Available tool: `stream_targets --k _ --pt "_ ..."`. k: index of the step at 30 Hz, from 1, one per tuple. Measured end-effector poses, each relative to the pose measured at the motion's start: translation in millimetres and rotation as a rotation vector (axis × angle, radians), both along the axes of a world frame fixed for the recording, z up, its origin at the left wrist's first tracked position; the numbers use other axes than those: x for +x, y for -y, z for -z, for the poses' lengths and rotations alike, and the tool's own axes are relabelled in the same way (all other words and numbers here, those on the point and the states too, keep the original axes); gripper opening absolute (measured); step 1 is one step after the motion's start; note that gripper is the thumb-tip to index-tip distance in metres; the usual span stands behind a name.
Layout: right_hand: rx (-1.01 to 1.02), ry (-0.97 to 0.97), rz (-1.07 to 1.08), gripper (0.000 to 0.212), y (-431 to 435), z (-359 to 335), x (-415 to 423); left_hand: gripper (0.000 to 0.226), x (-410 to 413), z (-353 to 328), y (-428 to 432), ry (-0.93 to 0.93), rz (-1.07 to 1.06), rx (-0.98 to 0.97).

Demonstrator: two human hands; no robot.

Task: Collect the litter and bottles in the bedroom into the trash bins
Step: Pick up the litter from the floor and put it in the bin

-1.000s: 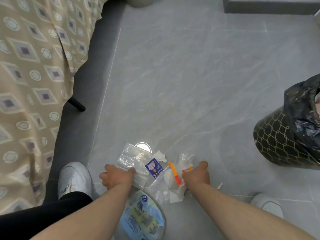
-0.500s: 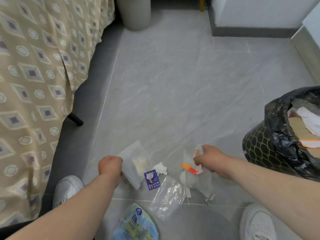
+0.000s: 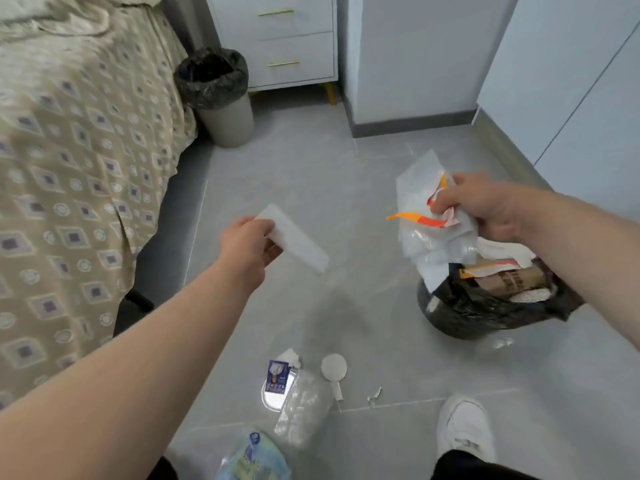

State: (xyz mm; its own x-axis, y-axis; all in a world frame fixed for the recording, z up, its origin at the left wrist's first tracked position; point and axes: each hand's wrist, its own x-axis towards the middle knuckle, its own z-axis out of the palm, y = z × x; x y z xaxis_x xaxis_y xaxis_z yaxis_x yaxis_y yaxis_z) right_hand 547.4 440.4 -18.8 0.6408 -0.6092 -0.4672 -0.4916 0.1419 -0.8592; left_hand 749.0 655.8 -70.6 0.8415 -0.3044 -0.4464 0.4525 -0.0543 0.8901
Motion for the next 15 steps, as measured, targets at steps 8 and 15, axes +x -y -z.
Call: stream_targets --k 8,15 --pt "0.065 0.080 0.337 0.018 96 -29 -119 0.012 -117 -21 142 -0.067 0.402 -0.134" --pt "0.151 0.053 0.442 0.016 118 7 -164 0.013 -192 31 210 -0.027 0.579 0.043"
